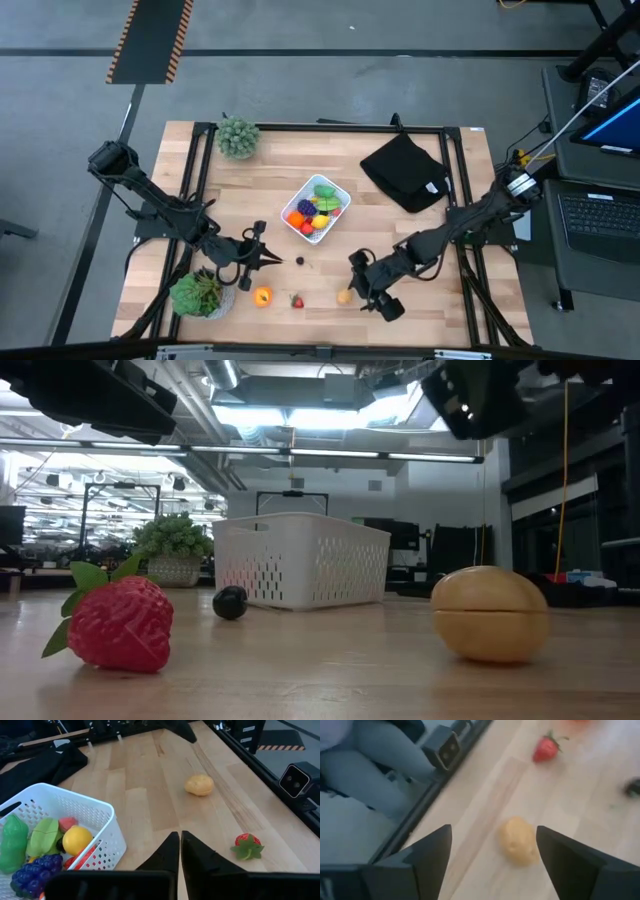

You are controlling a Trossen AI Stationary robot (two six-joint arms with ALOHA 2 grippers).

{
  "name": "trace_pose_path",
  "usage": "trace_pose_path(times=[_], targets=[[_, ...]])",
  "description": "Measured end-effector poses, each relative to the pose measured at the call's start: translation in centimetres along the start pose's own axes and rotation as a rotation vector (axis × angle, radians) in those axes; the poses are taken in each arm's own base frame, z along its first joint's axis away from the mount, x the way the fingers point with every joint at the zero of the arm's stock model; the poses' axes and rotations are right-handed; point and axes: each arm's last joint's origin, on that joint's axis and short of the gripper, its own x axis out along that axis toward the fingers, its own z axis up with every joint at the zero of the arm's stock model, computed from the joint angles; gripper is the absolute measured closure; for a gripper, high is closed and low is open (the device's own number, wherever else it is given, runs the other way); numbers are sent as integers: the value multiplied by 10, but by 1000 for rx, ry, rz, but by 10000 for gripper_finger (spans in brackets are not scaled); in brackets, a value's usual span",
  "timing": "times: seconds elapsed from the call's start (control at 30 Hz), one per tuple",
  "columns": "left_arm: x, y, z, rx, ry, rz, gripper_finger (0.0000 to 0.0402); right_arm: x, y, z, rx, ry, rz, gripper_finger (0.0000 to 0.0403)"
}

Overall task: Pick and placing Produce into tupperware
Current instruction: Put the potato into the white bin

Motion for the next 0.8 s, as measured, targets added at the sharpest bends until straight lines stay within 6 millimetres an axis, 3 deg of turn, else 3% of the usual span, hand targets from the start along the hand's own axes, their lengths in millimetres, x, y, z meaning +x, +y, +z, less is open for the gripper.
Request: trace_pose_path(times=[0.23,0.6,0.8], targets=[[0,0,0,-1,-1,0,400,-3,11,12,-9,78,-121,111],[0,0,0,-3,-5,0,369,42,-8,14,7,200,-158,111],[0,0,0,0,1,0,354,46,-13,13,30,215,-166,111]])
